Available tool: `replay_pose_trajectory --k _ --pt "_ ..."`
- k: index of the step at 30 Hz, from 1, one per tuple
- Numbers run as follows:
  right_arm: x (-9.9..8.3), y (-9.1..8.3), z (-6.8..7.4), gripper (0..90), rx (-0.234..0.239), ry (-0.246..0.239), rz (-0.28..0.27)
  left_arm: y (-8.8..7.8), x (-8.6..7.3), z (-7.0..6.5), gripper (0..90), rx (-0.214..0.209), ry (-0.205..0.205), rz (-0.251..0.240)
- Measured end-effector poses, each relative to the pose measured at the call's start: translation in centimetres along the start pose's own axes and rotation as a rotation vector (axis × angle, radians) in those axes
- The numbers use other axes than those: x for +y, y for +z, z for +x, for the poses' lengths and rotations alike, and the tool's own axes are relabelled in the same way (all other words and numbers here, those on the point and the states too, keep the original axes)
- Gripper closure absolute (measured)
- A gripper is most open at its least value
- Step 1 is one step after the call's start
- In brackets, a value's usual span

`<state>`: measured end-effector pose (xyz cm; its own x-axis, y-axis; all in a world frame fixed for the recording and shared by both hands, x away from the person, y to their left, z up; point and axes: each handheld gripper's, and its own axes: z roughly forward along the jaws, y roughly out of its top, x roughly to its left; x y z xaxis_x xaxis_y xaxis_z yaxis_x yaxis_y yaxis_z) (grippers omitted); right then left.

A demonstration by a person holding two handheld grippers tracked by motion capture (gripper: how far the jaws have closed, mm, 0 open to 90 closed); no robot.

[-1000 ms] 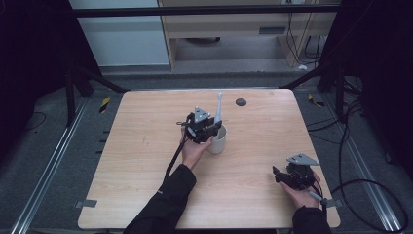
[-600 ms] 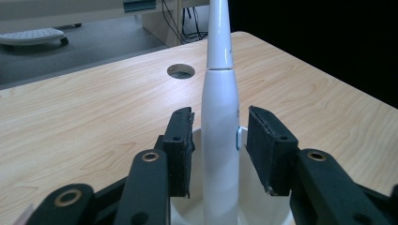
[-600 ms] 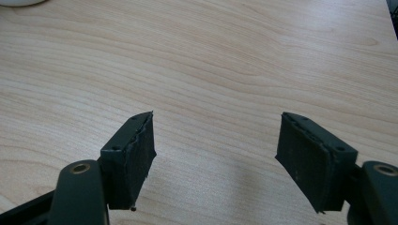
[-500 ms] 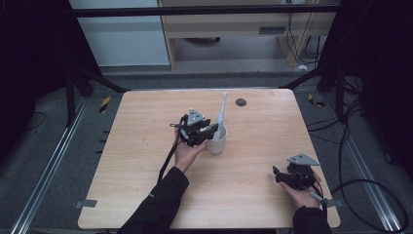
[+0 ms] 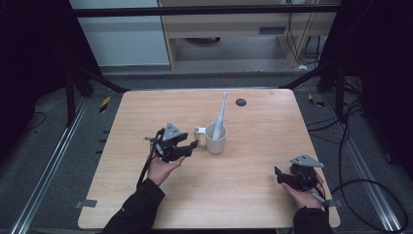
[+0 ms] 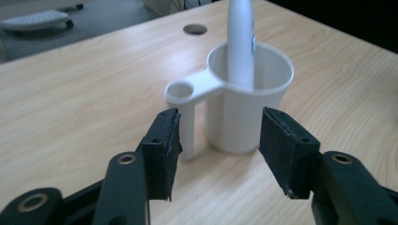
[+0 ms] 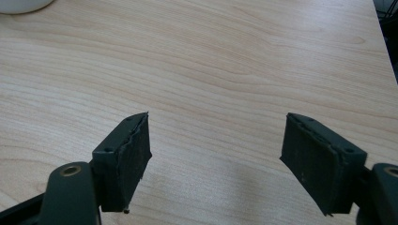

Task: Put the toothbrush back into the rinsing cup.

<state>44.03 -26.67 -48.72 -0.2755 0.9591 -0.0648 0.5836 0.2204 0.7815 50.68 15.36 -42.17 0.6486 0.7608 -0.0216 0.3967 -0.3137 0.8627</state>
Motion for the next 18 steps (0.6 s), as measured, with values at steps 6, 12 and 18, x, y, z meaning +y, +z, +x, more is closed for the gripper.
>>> replay_pose_trajectory --k 6,12,18 --pt "-0.1 -0.1 0.0 23.4 0.001 0.006 -0.003 -2.3 -2.7 1.3 44.1 0.036 0.003 0.043" --pt "-0.1 -0.1 0.0 22.7 0.000 0.001 -0.002 -4.1 -5.3 2.6 41.5 0.075 -0.025 0.058" --pt "-0.2 -0.2 -0.1 21.6 0.004 0.011 -0.003 -5.9 -7.8 4.1 38.2 0.131 -0.055 0.073"
